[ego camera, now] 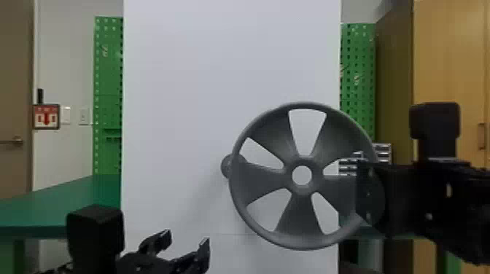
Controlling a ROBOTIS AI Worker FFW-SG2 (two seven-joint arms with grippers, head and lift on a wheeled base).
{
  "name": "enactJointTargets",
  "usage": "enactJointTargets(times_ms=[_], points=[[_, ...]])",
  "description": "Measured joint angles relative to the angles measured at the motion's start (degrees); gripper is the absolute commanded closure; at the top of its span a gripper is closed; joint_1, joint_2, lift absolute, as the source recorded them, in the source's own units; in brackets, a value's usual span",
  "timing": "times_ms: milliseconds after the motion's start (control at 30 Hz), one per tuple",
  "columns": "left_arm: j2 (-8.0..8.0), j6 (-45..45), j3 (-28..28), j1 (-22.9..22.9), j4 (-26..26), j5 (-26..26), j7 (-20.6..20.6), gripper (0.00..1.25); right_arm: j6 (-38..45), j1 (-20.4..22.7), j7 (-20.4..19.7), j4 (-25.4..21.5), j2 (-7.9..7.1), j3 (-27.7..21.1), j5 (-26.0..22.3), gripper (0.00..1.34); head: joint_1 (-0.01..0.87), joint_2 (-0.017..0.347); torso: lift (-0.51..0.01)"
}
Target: Hold the wheel and insert it
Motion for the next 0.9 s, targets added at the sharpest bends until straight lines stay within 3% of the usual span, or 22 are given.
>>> enactJointTargets(times_ms=[567, 900], points=[[0.00, 0.08, -0.70, -0.30, 0.09, -0.18, 0.26, 0.49, -1.04, -2.11, -1.67, 1.86, 2.58, 3.34, -0.42, 1.09, 0.000, 0.029, -0.488], [0.00, 0.09, -0.92, -0.42, 0.17, -0.25, 0.45, 0.49, -1.68, -2.34, -5.68, 2.01, 4.29, 6.29, -2.98, 1.09, 0.000, 0.029, -0.488]])
